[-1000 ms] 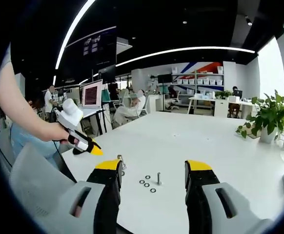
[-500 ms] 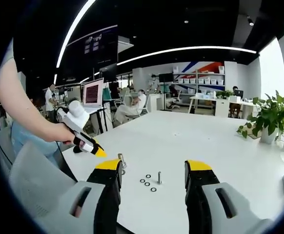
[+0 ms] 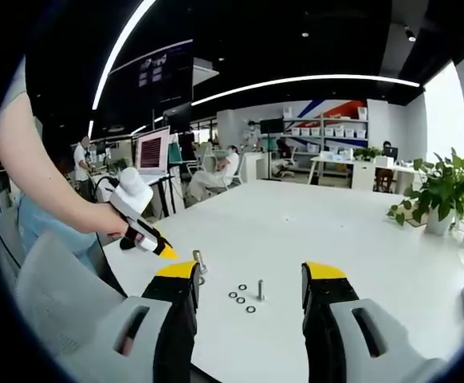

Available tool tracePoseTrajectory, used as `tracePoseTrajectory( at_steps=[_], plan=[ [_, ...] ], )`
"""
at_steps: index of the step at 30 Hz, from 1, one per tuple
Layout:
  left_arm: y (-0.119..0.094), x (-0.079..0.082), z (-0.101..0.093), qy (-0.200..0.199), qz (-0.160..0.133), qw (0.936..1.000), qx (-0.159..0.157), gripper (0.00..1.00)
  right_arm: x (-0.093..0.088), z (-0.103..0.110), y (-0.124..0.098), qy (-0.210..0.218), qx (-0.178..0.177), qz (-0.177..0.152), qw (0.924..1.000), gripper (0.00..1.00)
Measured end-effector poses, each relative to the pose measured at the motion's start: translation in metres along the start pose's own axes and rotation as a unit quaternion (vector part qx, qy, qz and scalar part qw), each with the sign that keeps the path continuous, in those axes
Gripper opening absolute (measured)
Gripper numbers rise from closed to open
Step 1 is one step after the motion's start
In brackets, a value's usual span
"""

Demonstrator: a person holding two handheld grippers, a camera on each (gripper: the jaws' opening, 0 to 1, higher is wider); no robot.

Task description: Place the washer onto the threaded stud by aligning its center hole with the stud, sliding it down to the base, and recovering from edge contact or off-axis alignment until the washer reaches the visible bottom stop.

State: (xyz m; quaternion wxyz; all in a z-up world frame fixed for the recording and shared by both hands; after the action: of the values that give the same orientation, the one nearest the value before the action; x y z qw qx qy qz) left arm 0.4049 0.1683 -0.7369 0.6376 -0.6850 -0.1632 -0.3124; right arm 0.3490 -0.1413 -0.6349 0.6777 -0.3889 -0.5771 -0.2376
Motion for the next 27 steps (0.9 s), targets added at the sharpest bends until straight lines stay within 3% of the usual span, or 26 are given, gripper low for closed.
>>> tracePoseTrajectory(
  at_steps=[27],
  plan=[
    [0.017, 0.000, -0.003, 0.009, 0.041, 0.9991, -0.011, 0.24, 0.001, -0.003, -0.001, -0.003, -0.011, -0.004, 0.9999, 0.53]
  ],
)
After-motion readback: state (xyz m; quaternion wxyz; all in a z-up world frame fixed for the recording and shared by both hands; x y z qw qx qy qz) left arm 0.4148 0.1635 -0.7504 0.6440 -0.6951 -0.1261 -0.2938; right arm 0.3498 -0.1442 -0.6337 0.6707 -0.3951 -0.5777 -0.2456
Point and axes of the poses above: the point that each gripper's makers call its tool centre point, and the gripper's own axes: y roughly forward along the fingers, z roughly to its left, x roughly out of its top, the point moved 7 cm from there along -y, roughly backward along the fingers, and after that the axes turned 1 degree about -z, right-handed, at the moved point
